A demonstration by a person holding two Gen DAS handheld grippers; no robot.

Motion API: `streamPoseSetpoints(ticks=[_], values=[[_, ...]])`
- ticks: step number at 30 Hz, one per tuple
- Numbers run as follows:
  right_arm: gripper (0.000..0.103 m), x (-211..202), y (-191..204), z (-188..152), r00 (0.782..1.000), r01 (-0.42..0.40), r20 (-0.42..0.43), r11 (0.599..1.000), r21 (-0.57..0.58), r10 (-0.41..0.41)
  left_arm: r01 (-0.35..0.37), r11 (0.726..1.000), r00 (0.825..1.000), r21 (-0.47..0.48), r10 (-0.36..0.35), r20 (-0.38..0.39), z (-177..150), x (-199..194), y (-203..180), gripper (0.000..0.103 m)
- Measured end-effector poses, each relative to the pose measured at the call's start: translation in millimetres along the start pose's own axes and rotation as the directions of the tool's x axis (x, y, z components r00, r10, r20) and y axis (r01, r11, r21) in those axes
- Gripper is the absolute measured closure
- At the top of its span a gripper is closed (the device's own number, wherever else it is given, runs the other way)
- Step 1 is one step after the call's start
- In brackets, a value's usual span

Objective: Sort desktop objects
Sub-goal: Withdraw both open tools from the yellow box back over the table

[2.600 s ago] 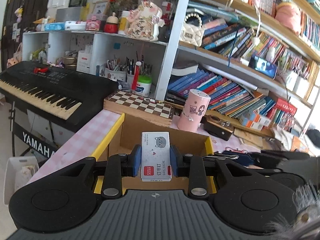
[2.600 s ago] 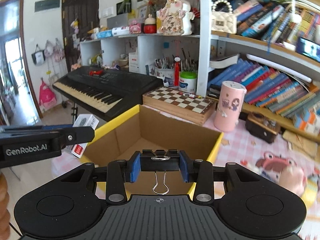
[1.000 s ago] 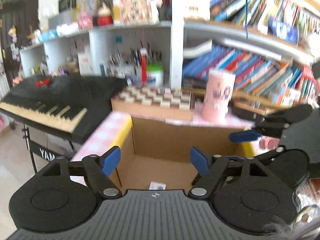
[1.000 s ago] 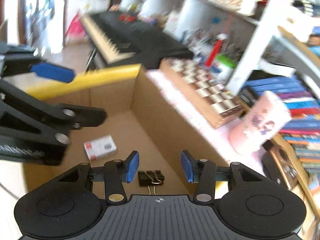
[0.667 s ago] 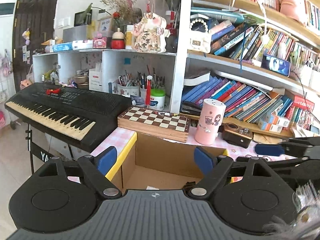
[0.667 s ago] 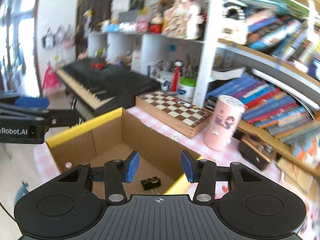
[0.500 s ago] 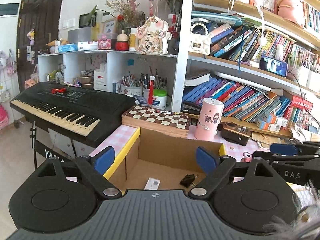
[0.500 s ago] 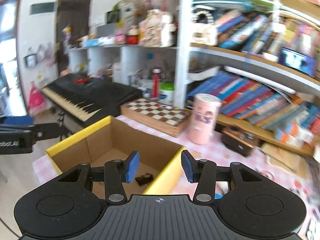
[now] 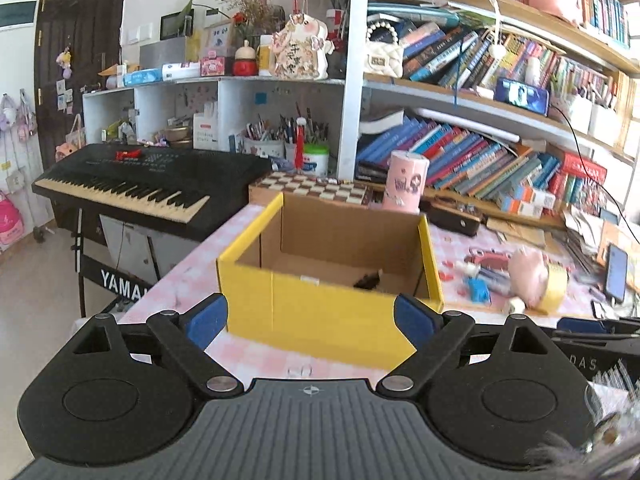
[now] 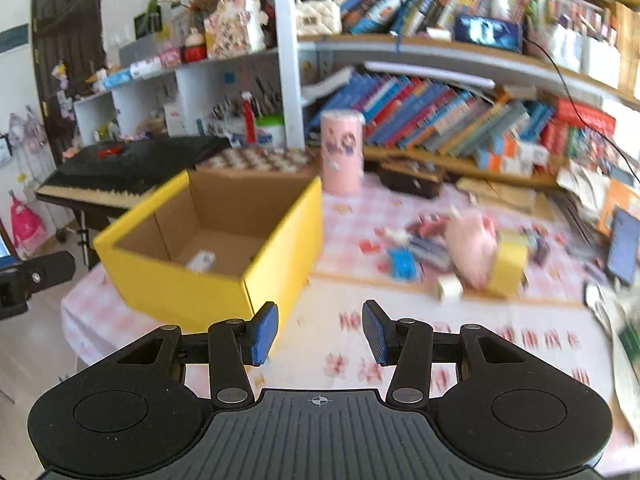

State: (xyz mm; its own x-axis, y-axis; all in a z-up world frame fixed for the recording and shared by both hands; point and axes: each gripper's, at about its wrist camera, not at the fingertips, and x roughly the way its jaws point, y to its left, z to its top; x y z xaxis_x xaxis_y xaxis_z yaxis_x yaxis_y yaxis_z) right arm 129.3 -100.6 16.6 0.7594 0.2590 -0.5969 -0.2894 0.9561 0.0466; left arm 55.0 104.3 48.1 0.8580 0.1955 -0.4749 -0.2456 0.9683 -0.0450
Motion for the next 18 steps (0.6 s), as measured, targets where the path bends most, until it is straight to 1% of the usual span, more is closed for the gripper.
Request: streamPoseSetpoints(ticks=[3, 5, 9, 13, 18], values=[[0.056, -13.2, 0.7, -18.2, 0.999, 0.023, -0.027, 1.000, 0.016, -0.022, -0.033, 0.999, 0.999, 0.024, 0.033, 0.009, -13.9, -14.2, -5.1, 0.013], [0.056, -22.3, 1.3, -29.2, 0.999, 0.033, -0.037, 0.999, 0.023, -0.032, -0.033, 0.999, 0.999, 0.036, 0.033, -0.005, -21.9, -20.5, -8.0, 0.013], [0.056, -34.4, 1.5, -43.9, 0.996, 0.061, -0.067, 0.997, 0.043, -0.058, 0.001, 0.999, 0.998, 0.043, 0.002, -0.057, -37.2, -28.4, -12.1, 0.013], [0.056, -45.5, 1.5, -56.4, 0.994, 0.082, -0.076, 0.995, 0.053, -0.078, 0.051, 0.997, 0.994, 0.057, -0.045, -0.102, -49.9, -33.4, -18.9, 0.013], [0.053, -60.9, -3.7, -70.2, 0.991, 0.114, -0.078, 0.991, 0.071, -0.109, 0.111, 0.991, 0.987, 0.074, -0.101, -0.128, -58.5, -39.1, -31.5, 0.013]])
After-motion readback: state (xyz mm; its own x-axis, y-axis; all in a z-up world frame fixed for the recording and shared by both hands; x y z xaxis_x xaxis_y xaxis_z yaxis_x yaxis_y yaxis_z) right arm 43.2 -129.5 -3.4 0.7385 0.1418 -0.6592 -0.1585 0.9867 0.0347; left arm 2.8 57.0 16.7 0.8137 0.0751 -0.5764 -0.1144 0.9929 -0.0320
